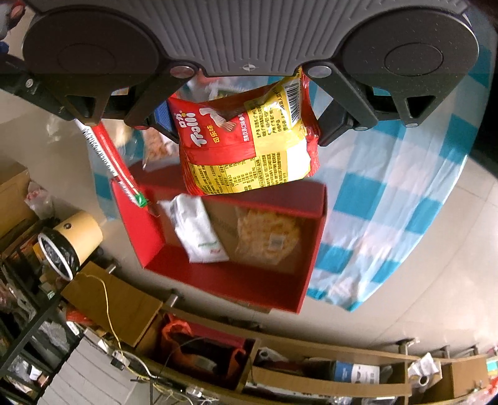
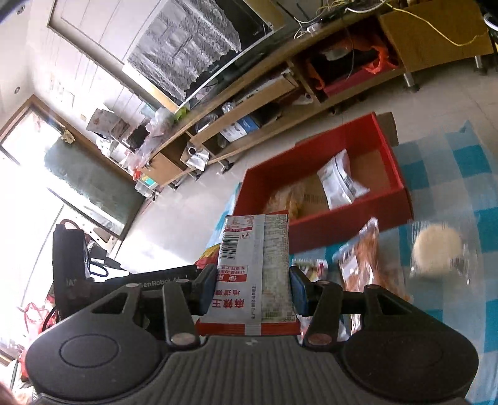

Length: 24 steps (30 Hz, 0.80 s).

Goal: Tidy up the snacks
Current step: 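Lift and carry the Trolli bag and stick packet over the red box, then lower both snacks into the box and open the left tool on the Trolli bag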

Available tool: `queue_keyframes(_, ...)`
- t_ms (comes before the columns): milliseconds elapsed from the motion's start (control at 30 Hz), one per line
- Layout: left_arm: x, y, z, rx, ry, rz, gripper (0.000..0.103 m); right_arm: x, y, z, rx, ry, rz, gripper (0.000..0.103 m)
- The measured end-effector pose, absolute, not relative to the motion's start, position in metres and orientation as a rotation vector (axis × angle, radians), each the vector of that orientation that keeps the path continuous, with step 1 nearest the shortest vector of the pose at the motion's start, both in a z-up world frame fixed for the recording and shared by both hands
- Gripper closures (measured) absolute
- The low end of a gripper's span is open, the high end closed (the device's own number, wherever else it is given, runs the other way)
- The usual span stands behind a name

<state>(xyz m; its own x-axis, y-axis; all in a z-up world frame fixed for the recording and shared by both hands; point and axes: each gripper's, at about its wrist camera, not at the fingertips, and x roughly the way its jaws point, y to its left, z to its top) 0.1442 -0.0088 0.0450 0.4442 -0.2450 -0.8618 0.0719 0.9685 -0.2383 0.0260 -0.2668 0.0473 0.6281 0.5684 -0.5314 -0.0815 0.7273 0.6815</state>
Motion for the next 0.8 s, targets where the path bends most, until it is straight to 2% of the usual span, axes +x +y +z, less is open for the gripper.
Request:
queue_keyframes(333, 0.184, -0.032, 0.057, -0.164, 1.052, -0.198, 0.011, 0.064, -0.279, 0.055, 0.671, 0.782, 0.378, 0.055)
queue_keyframes(800, 0.234, -0.057, 0.043, -0.106, 1.057, -0.157, 0.011, 0.119, -0.287, 0.048, 0.63, 0.797, 0.318, 0.055)
